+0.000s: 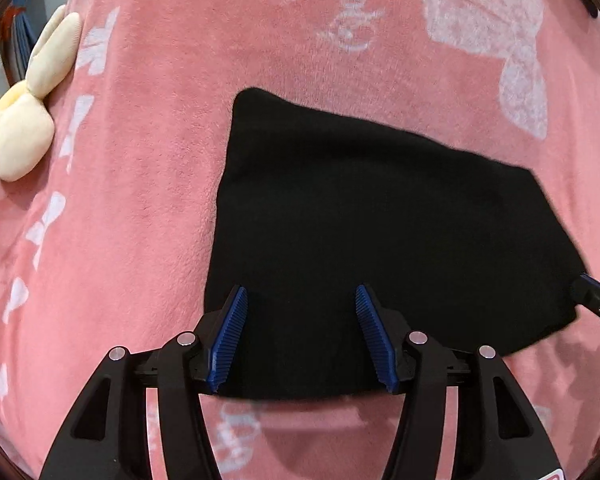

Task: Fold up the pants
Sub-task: 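Lower the pants bundle onto the blanket with both grippers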

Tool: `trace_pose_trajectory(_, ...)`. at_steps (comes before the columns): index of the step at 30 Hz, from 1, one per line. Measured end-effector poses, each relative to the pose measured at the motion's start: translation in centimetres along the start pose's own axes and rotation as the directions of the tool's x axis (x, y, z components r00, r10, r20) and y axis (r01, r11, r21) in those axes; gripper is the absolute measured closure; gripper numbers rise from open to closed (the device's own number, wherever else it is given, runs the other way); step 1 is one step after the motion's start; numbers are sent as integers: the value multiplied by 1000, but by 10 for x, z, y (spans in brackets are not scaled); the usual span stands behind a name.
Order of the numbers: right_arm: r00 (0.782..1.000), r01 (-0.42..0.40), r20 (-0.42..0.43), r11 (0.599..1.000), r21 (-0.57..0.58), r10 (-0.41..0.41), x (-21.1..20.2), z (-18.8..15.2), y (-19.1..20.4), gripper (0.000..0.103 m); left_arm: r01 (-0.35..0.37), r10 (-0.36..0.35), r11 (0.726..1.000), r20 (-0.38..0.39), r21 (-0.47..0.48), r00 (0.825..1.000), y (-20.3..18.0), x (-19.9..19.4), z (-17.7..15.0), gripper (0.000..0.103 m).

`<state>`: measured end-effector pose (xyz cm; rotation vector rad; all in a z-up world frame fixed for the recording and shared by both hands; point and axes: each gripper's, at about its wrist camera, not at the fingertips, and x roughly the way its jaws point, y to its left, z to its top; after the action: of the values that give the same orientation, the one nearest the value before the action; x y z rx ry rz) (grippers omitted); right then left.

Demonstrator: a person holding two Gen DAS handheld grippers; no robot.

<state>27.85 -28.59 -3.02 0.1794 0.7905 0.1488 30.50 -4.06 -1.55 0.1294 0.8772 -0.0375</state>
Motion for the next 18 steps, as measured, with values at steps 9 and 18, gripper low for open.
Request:
trace_pose_trajectory(9, 1000, 7, 11, 997, 76, -8, -10, -3, -15, 11, 209, -205, 961, 45, -182, 978, 44, -28, -19, 17)
trace_pose_trajectory(18, 989, -146, -4, 982, 124, 147, -8, 22, -19, 69, 234, -246, 939, -19, -253, 969, 51, 5, 14, 86)
